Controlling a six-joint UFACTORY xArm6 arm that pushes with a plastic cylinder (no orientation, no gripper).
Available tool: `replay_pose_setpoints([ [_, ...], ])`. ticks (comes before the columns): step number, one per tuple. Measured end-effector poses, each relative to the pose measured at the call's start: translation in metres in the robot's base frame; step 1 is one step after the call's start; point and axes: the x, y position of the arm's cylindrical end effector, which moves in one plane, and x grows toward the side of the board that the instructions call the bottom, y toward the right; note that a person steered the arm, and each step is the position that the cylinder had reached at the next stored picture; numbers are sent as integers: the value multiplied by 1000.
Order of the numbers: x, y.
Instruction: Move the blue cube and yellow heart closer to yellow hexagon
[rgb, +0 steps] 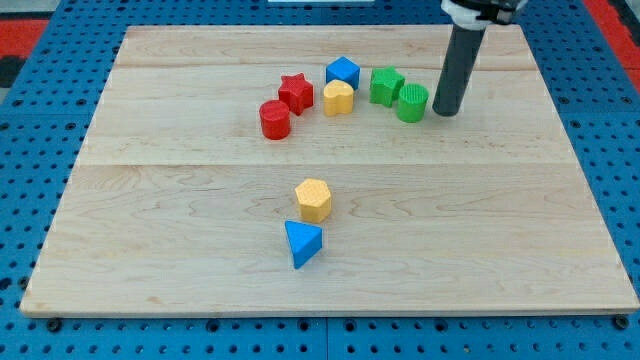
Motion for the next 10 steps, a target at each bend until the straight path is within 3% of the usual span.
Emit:
replay_pose_setpoints([
  [1, -35, -25],
  [3, -86, -144],
  [4, -119, -152],
  [10, -70, -162],
])
